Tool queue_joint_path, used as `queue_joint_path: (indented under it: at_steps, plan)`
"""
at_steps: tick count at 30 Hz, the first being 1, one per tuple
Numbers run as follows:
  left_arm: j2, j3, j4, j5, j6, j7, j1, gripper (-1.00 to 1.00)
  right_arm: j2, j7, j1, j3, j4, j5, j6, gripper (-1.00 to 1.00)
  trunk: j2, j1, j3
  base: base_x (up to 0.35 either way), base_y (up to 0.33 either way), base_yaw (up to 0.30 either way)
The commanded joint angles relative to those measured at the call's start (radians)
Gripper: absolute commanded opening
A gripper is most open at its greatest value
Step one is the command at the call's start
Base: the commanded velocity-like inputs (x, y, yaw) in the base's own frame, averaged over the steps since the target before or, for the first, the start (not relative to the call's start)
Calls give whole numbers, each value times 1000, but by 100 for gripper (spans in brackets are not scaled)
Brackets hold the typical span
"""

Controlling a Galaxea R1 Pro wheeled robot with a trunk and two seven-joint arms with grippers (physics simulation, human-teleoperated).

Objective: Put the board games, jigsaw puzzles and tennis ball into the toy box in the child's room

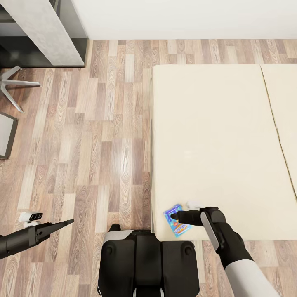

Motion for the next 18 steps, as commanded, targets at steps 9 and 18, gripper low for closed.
queue_joint_path:
  at_steps: [9,18]
  plan:
    - [0,0,0,-1,10,-4,0,100,13,8,0,0,0,-3,4,100,-2,1,-1,0,0,0]
    - [0,0,0,-1,10,-3,0,100,40,9,-1,0,2,-3,5,100,-2,1,-1,0,0,0]
